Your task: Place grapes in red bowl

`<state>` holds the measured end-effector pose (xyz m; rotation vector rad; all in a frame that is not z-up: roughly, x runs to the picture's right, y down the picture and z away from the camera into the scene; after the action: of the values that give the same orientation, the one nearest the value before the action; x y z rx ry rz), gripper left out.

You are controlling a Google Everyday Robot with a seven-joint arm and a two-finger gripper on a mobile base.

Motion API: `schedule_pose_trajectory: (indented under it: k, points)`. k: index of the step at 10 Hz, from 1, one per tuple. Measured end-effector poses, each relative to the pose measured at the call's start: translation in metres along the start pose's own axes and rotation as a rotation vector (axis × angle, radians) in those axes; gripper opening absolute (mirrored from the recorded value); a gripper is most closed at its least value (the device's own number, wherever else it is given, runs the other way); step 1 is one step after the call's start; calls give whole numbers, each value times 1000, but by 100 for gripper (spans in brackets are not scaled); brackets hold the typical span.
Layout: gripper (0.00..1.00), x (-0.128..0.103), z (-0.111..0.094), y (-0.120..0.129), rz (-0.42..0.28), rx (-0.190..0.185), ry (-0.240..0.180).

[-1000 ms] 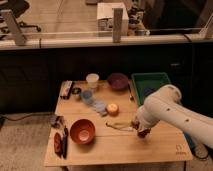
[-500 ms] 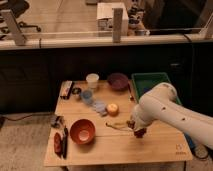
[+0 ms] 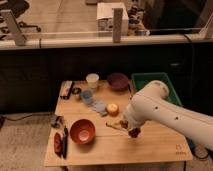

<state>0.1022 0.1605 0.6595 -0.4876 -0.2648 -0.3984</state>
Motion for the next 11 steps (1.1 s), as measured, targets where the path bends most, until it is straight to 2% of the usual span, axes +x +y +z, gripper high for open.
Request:
schedule_pose_trajectory:
  k: [4,6,11]
  points:
    - [3,-17,-6,-6,-31,-5,-6]
    - [8,-33,-4,-12,-61,-11,-14]
    - [8,-61,-4,-19,-115,-23,-24]
